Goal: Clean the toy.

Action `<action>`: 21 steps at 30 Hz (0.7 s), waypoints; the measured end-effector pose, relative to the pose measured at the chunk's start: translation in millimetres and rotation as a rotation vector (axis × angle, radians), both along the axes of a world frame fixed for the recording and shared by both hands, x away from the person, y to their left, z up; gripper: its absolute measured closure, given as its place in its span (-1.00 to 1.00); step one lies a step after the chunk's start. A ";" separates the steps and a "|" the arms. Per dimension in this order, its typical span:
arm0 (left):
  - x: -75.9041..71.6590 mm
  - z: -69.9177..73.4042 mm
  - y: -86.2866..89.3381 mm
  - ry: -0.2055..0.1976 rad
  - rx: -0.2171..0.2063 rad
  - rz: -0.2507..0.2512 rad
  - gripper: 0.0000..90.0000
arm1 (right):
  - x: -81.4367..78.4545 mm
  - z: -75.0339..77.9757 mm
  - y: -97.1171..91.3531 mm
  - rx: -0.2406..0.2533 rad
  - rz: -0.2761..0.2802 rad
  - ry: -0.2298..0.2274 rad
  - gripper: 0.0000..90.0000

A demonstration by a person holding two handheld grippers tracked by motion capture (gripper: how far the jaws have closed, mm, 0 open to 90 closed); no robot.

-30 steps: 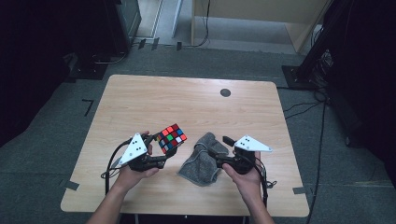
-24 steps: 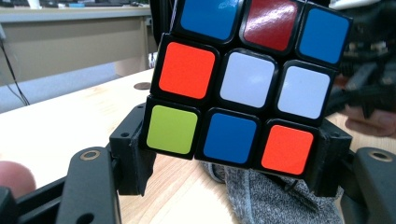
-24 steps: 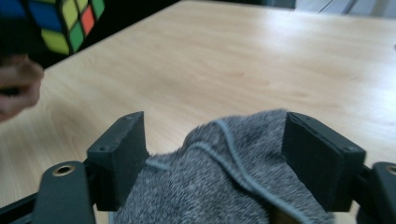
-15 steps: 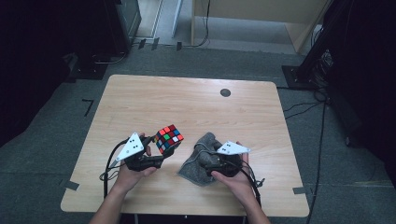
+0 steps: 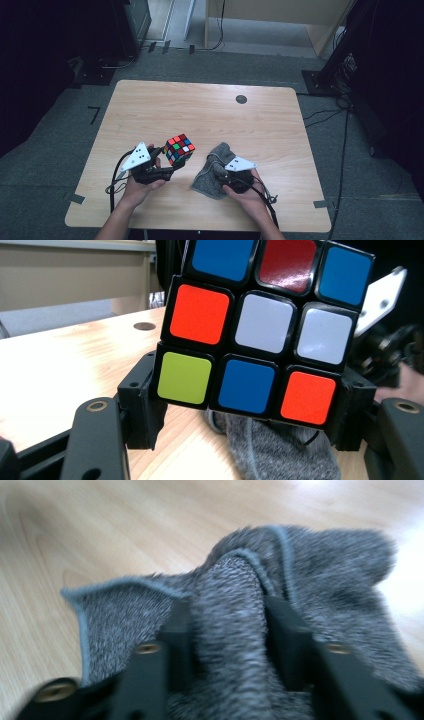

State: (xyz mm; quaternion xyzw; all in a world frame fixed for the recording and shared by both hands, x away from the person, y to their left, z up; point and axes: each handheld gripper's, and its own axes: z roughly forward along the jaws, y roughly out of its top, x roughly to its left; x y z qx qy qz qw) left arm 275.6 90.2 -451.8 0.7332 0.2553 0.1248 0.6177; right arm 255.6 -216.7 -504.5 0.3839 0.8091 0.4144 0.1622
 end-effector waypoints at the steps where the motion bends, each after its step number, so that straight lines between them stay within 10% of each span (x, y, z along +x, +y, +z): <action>1: 0.2 -1.0 0.3 0.003 0.003 0.003 -0.29 | -0.5 2.2 -2.6 0.015 -0.019 -0.011 0.55; 9: -0.3 -2.6 1.3 0.009 0.014 0.023 -0.29 | -5.4 16.2 -19.1 0.137 -0.227 -0.052 0.54; 16: 0.4 0.6 4.9 0.002 0.019 0.035 -0.29 | -7.1 41.1 -22.9 0.163 -0.096 -0.135 -0.06; 21: 1.1 1.8 8.0 0.004 0.010 0.047 -0.28 | 2.8 37.3 -12.9 0.082 0.058 -0.059 -0.28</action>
